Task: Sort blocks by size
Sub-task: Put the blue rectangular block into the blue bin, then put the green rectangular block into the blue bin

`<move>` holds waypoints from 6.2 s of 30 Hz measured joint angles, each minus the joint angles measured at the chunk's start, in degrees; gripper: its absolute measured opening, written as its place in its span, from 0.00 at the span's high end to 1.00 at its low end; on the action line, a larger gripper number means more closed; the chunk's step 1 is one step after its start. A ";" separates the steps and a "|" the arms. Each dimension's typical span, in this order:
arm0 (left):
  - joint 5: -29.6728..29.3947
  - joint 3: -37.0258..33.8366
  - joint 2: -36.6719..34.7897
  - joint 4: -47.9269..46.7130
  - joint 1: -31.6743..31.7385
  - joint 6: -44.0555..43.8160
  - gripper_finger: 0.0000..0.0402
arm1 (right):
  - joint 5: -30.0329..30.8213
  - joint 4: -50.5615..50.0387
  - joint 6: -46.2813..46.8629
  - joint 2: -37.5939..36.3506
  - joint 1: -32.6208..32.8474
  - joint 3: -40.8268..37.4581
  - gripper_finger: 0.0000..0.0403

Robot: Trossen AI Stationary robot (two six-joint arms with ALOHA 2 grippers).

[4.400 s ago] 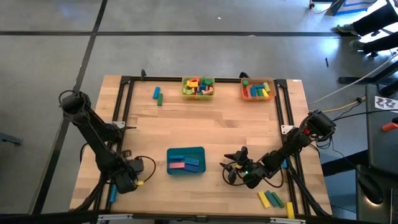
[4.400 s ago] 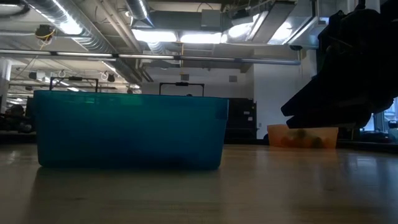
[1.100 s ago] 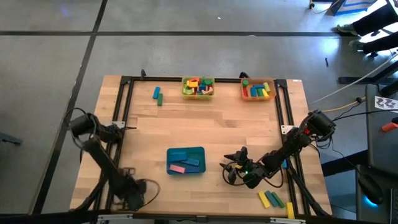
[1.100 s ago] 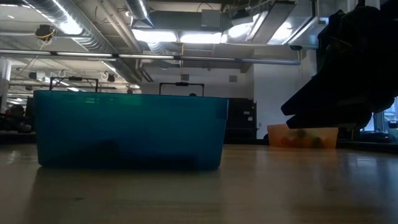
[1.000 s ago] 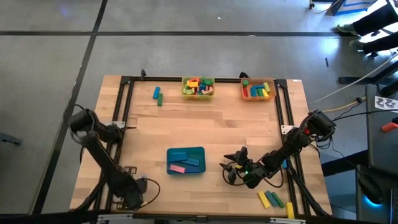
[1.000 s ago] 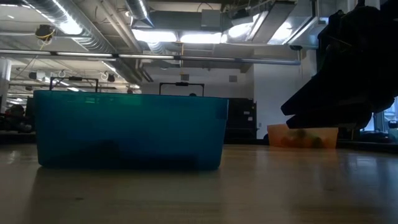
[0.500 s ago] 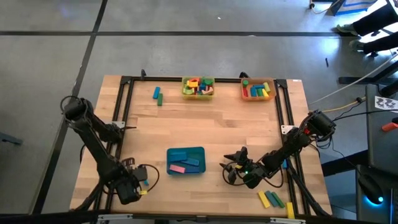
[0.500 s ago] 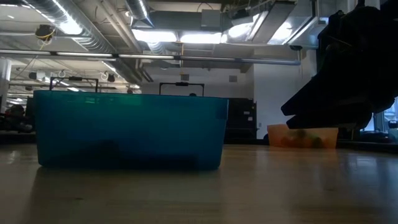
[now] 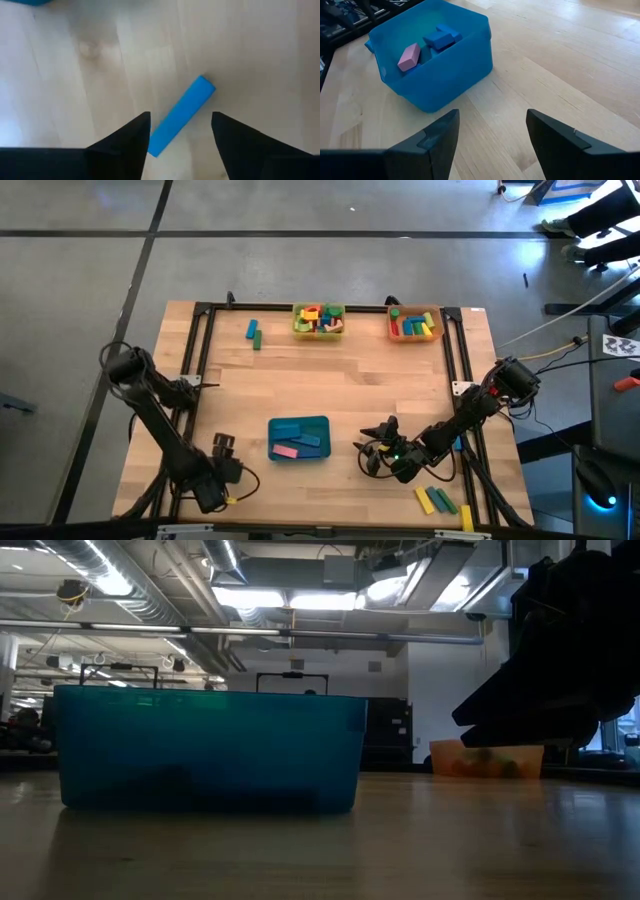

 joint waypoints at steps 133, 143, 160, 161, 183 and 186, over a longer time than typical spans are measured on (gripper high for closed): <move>-5.82 -7.78 1.13 19.20 93.05 20.98 0.58 | 2.14 -4.66 -9.70 0.00 -7.63 0.02 0.42; -5.14 -7.56 4.56 21.17 93.22 21.81 0.60 | 1.63 -4.72 -9.68 0.00 -7.63 0.02 0.42; -4.54 -7.87 -1.52 20.39 87.81 26.55 0.76 | 0.60 -4.71 -9.68 0.00 -7.61 0.02 0.42; -4.58 -7.87 -2.83 20.36 86.98 26.32 0.76 | 0.27 -4.68 -9.68 0.00 -7.48 0.02 0.42; 1.66 -7.74 -18.27 29.79 44.21 29.07 0.75 | -0.40 -3.12 -11.21 0.00 -7.56 0.01 0.42; 5.02 -7.74 -17.33 32.71 39.83 30.16 0.75 | -0.40 -2.84 -11.21 0.00 -7.56 0.00 0.42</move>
